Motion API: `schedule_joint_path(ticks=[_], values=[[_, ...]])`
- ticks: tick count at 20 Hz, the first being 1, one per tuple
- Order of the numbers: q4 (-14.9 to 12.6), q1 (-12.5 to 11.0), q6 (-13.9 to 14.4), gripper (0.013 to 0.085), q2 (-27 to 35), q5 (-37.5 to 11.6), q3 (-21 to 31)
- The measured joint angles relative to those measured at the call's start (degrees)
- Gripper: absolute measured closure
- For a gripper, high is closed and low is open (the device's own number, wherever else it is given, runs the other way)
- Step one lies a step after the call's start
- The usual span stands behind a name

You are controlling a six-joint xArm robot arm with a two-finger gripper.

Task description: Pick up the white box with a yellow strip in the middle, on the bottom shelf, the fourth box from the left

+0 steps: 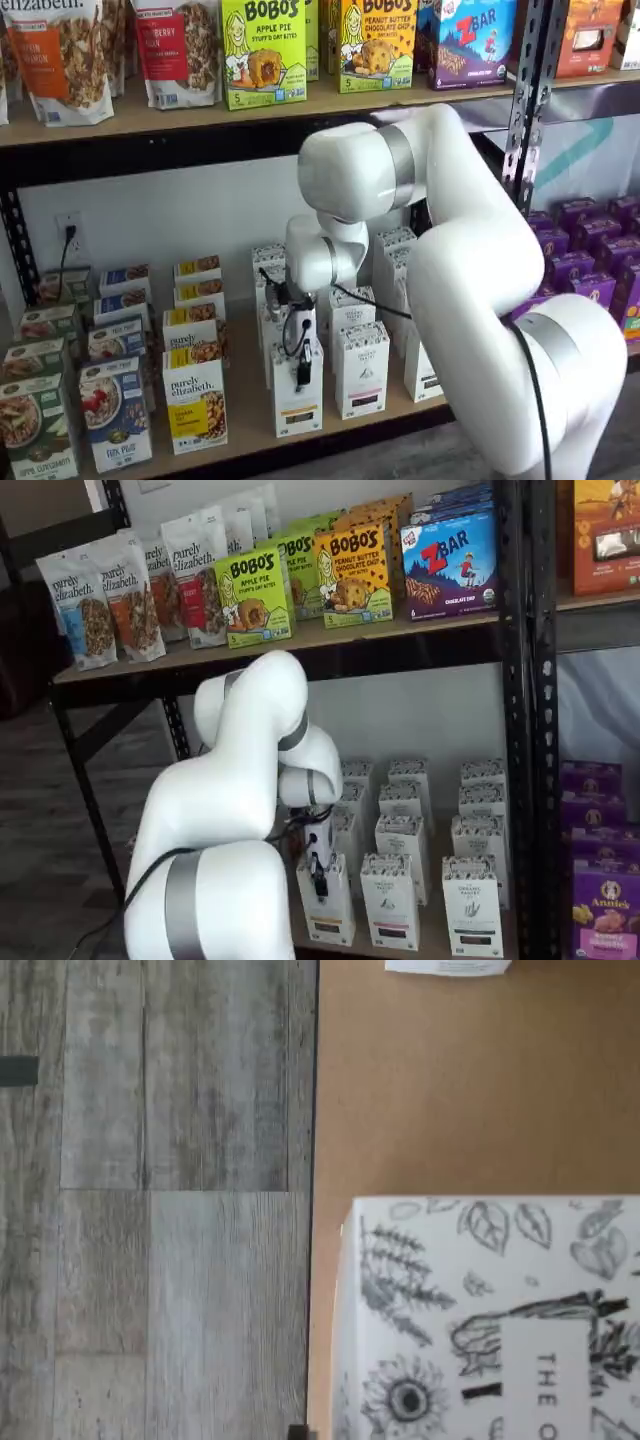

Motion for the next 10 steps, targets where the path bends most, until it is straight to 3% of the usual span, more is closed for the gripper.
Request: schedule_joint_path(ticks=[10], values=[[-0.6, 0.2, 0.7, 0.029, 0.5, 0.7, -0.7]])
